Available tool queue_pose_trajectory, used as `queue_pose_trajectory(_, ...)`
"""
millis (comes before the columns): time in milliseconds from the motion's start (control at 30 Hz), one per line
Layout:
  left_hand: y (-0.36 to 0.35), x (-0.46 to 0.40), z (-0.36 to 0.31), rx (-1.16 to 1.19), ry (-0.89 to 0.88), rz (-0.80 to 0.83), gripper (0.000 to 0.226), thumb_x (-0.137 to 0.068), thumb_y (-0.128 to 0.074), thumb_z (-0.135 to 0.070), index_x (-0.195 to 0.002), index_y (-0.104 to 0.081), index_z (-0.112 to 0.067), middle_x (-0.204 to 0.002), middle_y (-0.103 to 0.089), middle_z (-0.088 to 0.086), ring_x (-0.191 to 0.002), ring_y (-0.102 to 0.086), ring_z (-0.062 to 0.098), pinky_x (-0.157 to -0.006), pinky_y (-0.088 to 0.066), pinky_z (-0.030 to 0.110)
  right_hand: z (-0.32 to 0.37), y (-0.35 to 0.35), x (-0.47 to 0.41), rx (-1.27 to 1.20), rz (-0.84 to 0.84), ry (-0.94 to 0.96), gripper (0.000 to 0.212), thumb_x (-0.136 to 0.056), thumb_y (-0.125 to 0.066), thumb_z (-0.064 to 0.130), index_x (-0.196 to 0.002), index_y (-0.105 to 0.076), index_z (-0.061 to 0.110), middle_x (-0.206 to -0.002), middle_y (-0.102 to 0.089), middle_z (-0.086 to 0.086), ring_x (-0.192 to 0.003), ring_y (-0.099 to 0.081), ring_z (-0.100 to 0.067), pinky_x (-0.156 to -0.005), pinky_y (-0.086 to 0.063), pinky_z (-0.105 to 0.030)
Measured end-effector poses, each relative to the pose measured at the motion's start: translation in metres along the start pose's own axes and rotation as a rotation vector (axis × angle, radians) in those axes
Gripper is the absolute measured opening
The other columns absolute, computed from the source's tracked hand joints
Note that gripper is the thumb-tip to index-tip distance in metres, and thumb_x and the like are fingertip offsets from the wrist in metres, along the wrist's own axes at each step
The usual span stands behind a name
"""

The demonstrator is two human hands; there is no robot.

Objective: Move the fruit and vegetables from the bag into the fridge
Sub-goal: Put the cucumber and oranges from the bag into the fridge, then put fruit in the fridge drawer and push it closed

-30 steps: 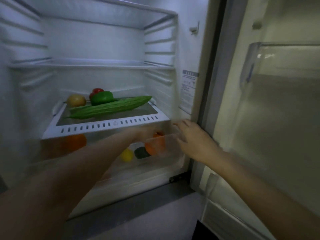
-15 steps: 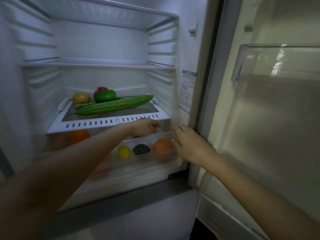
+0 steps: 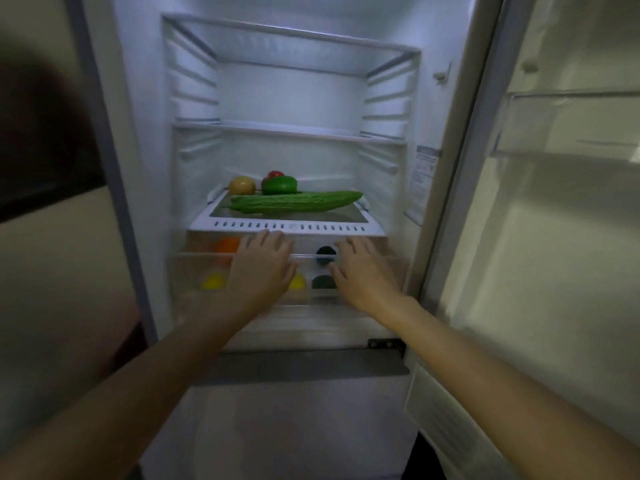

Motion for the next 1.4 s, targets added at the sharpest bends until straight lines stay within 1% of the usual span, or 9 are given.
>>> queue_pose_trajectory(100, 0.008, 0.039, 0.017, -0.054, 0.084, -0.004, 0.037, -0.087, -0.052, -0.034, -0.119, -0.057, -0.015, -0.128, -0.055, 0.011, -0.121, -0.047, 0.03, -0.101, -0.036, 0.047, 0.02, -0.016, 0.01, 0.059, 0.082, 0.034, 0.039, -0.094, -0.045, 0.033, -0.127, -0.045, 0.012, -0.128, -0.047, -0.01, -0.12, -0.041, -0.026, -0.1, -0.037, -0.038)
queue_pose_trajectory(200, 0.013, 0.072, 0.034, -0.067, 0.162, 0.017, 0.044, -0.086, -0.055, -0.031, -0.127, -0.052, -0.015, -0.135, -0.05, 0.012, -0.126, -0.042, 0.032, -0.105, -0.032, 0.049, 0.035, -0.025, 0.022, 0.105, 0.139, 0.019, 0.044, -0.095, -0.042, 0.035, -0.132, -0.04, 0.012, -0.139, -0.038, -0.011, -0.129, -0.032, -0.029, -0.105, -0.03, -0.038)
queue_pose_trajectory(333, 0.019, 0.102, 0.04, -0.063, 0.17, -0.016, 0.056, -0.071, -0.073, -0.013, -0.124, -0.058, -0.004, -0.124, -0.058, 0.022, -0.112, -0.055, 0.042, -0.092, -0.044, 0.055, 0.052, -0.028, 0.037, 0.103, 0.164, -0.008, 0.05, -0.096, -0.041, 0.034, -0.14, -0.033, 0.011, -0.151, -0.025, -0.01, -0.141, -0.017, -0.028, -0.114, -0.021, -0.041)
queue_pose_trajectory(467, 0.006, 0.14, 0.049, -0.012, 0.185, 0.066, 0.056, -0.081, -0.06, -0.017, -0.134, -0.047, -0.007, -0.133, -0.051, 0.018, -0.122, -0.046, 0.038, -0.098, -0.038, 0.051, 0.068, -0.038, 0.076, 0.035, 0.14, -0.062, 0.051, -0.097, -0.042, 0.032, -0.143, -0.031, 0.011, -0.153, -0.023, -0.014, -0.143, -0.011, -0.031, -0.116, -0.016, -0.044)
queue_pose_trajectory(567, -0.005, 0.185, 0.054, 0.031, 0.184, 0.148, 0.046, -0.086, -0.056, -0.019, -0.129, -0.051, -0.003, -0.133, -0.05, 0.022, -0.124, -0.044, 0.041, -0.101, -0.036, 0.054, 0.079, -0.053, 0.12, 0.006, 0.141, -0.133, 0.049, -0.098, -0.042, 0.029, -0.143, -0.034, 0.011, -0.152, -0.025, -0.016, -0.143, -0.016, -0.03, -0.117, -0.016, -0.041)
queue_pose_trajectory(800, -0.029, 0.302, 0.052, 0.166, 0.167, 0.349, 0.049, -0.094, -0.049, -0.028, -0.139, -0.042, -0.009, -0.147, -0.037, 0.018, -0.135, -0.031, 0.038, -0.111, -0.023, 0.053, 0.114, -0.098, 0.259, 0.038, 0.316, -0.313, 0.048, -0.099, -0.037, 0.029, -0.144, -0.034, 0.013, -0.154, -0.025, -0.012, -0.143, -0.018, -0.026, -0.116, -0.017, -0.037)
queue_pose_trajectory(1067, -0.021, 0.396, -0.024, 0.285, -0.043, 0.511, 0.047, -0.093, -0.051, -0.025, -0.136, -0.046, -0.006, -0.144, -0.041, 0.019, -0.134, -0.034, 0.038, -0.111, -0.023, 0.054, 0.13, -0.075, 0.403, 0.048, 0.326, -0.54, 0.045, -0.099, -0.041, 0.026, -0.14, -0.042, 0.007, -0.148, -0.034, -0.016, -0.14, -0.024, -0.03, -0.114, -0.022, -0.04)
queue_pose_trajectory(1233, -0.018, 0.449, -0.097, 0.32, -0.204, 0.622, 0.05, -0.095, -0.047, -0.029, -0.141, -0.039, -0.01, -0.148, -0.035, 0.016, -0.137, -0.029, 0.034, -0.112, -0.02, 0.05, 0.124, -0.046, 0.506, 0.072, 0.287, -0.745, 0.043, -0.099, -0.042, 0.026, -0.137, -0.045, 0.009, -0.146, -0.039, -0.016, -0.14, -0.025, -0.03, -0.115, -0.023, -0.04)
queue_pose_trajectory(1400, 0.013, 0.5, -0.195, 0.425, -0.4, 0.641, 0.046, -0.087, -0.06, -0.019, -0.13, -0.052, -0.004, -0.136, -0.049, 0.021, -0.127, -0.043, 0.04, -0.105, -0.032, 0.054, 0.126, 0.004, 0.628, 0.142, 0.263, -0.964, 0.044, -0.099, -0.039, 0.03, -0.139, -0.043, 0.012, -0.148, -0.037, -0.014, -0.141, -0.023, -0.027, -0.116, -0.02, -0.038)
Point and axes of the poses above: each hand's wrist, its own x-axis away from the middle knuckle, its own y-axis out of the back of the hand, z = x × y, the point moved 8 cm from there along -x, towards the middle knuckle
